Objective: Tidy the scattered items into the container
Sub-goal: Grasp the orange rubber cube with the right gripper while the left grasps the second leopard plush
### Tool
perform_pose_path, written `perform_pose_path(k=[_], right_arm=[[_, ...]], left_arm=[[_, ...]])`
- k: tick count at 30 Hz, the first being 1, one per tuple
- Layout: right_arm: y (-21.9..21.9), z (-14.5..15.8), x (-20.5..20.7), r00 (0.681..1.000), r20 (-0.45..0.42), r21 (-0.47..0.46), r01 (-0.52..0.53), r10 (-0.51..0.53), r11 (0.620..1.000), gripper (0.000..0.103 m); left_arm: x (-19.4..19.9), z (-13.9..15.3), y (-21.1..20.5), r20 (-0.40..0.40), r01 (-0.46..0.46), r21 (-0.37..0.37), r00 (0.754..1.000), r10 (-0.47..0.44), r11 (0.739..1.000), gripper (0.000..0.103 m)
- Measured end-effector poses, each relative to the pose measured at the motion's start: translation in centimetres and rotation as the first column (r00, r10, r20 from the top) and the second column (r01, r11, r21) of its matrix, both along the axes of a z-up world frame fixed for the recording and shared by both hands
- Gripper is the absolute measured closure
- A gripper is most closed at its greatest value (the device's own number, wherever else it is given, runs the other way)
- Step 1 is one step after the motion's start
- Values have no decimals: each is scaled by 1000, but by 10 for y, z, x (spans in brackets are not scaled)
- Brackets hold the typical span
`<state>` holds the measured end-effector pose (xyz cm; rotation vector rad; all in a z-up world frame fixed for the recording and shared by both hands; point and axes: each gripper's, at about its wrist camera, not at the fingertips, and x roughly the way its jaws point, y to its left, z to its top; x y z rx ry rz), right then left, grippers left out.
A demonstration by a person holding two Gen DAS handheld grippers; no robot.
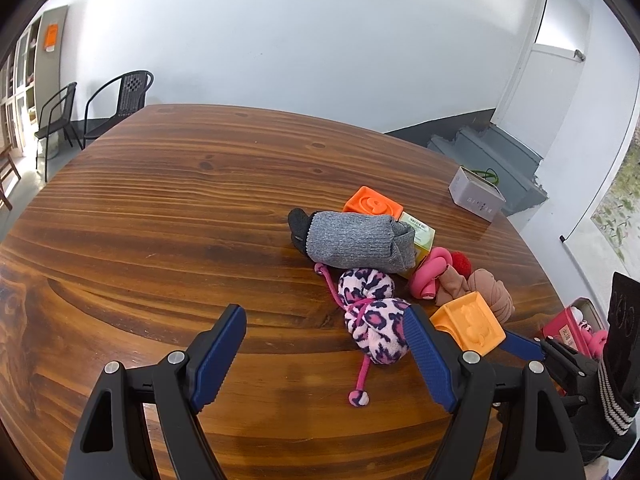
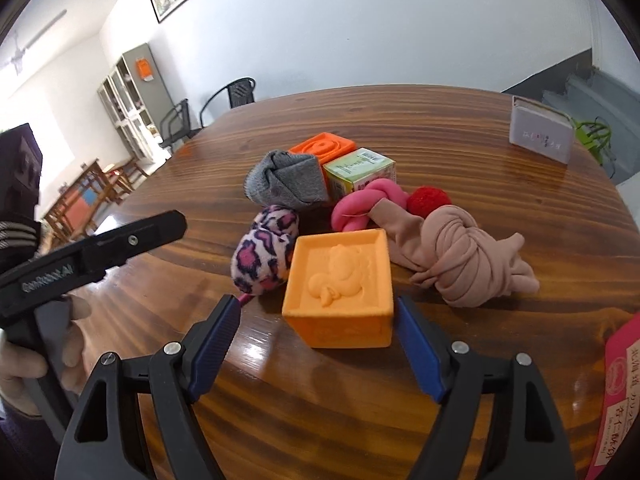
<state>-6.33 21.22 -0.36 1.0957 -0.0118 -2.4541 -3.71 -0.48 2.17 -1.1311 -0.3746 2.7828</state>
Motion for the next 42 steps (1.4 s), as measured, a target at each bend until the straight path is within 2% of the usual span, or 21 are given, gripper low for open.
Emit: perform_pose_path(k=[6, 7, 8, 14, 18, 24, 27, 34, 35, 37, 39, 42], right_arm=[[1, -12, -16, 993, 16, 59, 118, -119, 991, 24], [2, -14, -19, 992, 28, 48, 124, -125, 991, 28], [4, -16, -20, 991, 43, 37, 122, -124, 992, 42], [9, -14, -8, 985, 21, 104, 168, -171, 980, 44], [28, -9, 3, 973, 43, 76, 222, -226, 972, 44], [48, -9, 14, 963, 57, 44, 261, -264, 964, 44], [55, -13, 13, 961, 79, 17, 266, -267, 964, 44], [55, -12, 15, 959, 71, 27, 272, -273, 962, 44], [54, -12, 15, 960, 71, 27, 268, -269, 963, 44], [52, -11, 17, 962, 69, 24, 263, -264, 965, 44], [49, -9, 19, 964, 50, 33, 260, -261, 965, 44], [46, -4, 24, 965, 13, 45, 261, -262, 964, 44]], left_arm=[[-1, -3, 3, 6, 4, -10, 1000, -4, 1000, 21], [-1, -4, 4, 8, 5, -12, 1000, -5, 1000, 21], [-1, -4, 5, 10, 6, -14, 1000, -6, 1000, 21], [-2, -9, 16, 21, 29, -27, 999, -29, 999, 21], [-5, -12, 30, 29, 61, -35, 998, -60, 998, 21], [-19, -19, 62, 29, 109, -104, 994, -107, 989, 21], [-31, -25, 70, 47, 103, -117, 994, -99, 988, 21], [-55, -39, 71, 72, 59, -119, 996, -51, 991, 21], [-56, -42, 70, 75, 55, -121, 996, -46, 991, 23], [-58, -47, 67, 96, 58, -123, 994, -46, 991, 48], [-59, -50, 62, 112, 50, -113, 993, -38, 992, 51], [-55, -46, 57, 92, 39, -121, 995, -28, 992, 53]])
